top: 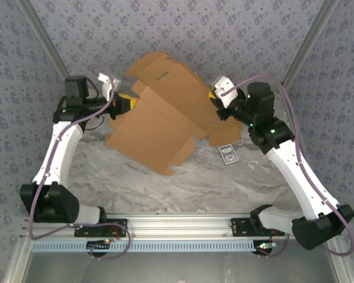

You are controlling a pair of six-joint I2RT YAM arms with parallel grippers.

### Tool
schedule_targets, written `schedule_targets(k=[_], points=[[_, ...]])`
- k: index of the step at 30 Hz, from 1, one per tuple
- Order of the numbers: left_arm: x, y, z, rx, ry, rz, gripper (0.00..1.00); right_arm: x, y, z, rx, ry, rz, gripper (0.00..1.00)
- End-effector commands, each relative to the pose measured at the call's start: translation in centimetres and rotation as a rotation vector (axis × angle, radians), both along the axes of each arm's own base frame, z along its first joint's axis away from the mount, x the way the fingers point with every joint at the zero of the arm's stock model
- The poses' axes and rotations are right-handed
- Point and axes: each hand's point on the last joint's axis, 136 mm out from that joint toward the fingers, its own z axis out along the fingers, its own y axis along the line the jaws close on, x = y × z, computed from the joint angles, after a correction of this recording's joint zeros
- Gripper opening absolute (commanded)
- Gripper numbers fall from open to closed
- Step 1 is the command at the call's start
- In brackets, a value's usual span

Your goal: Fold the paper box

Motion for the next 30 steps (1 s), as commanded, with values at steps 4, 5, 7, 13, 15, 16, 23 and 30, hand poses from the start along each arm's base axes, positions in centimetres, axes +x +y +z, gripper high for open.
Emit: schedule_targets(k=[4, 5, 7, 13, 15, 16, 23, 30], points=[[-1.3, -1.2, 1.4, -0.055, 0.011, 0.014, 0.02, 2.4, -2.7, 1.0, -0.086, -0.13, -0.255, 0.0], [-1.2, -1.3, 1.1, -0.054, 0.022, 0.021, 0.02, 2.6, -2.9, 1.1, -0.089, -0.134, -0.268, 0.0], [-1.0, -1.4, 0.3, -0.055, 0.054, 0.025, 0.01, 3.0, -3.4, 1.3, -0.095, -0.151, -0.312, 0.0], [-0.5, -1.6, -1.1, -0.065, 0.109, 0.035, 0.0, 4.2, -4.5, 1.0, -0.163, -0.202, -0.402, 0.0], [-0.5, -1.8, -1.2, -0.07, 0.111, 0.032, 0.0, 4.6, -4.6, 0.5, -0.186, -0.209, -0.423, 0.0], [-0.6, -1.9, -1.3, -0.074, 0.115, 0.028, 0.0, 4.8, -4.6, 0.3, -0.205, -0.22, -0.437, 0.0], [-1.0, -2.9, -2.0, -0.082, 0.14, 0.005, 0.0, 6.5, -3.9, -2.6, -0.357, -0.269, -0.517, 0.0], [-0.2, -2.9, -3.5, -0.113, 0.224, 0.078, 0.0, 7.9, -3.0, -5.6, -0.441, -0.214, -0.503, 0.0]])
